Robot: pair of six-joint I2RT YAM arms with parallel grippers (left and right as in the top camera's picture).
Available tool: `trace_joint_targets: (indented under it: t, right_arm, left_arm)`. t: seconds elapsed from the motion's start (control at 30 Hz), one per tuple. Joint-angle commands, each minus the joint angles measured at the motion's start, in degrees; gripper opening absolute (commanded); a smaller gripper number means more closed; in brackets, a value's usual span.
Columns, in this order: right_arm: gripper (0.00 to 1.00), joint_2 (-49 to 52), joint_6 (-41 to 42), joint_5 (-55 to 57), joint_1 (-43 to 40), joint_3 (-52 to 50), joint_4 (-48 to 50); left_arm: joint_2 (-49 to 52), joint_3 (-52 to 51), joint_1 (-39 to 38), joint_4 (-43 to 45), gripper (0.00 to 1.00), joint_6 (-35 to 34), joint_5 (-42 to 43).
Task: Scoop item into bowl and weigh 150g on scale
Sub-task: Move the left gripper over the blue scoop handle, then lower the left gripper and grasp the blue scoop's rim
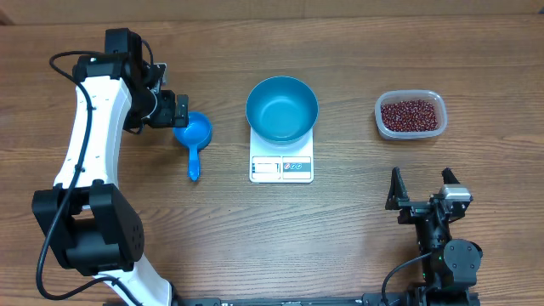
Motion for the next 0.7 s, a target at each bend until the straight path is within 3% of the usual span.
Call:
trace_joint_targets:
  t: [0.0,0.67]
  right_arm:
    - [1.00,0.0,-0.5,-0.1,-0.2,-0.6,0.3]
    - [1.00,0.0,-0.5,-0.1,-0.2,-0.6,0.3]
  left_arm:
    - [0.5,1.4,-0.5,0.6,1.00,0.7,-0.6]
    - [3.1,-0.9,-0.5,3.6,1.00,0.5,-1.7]
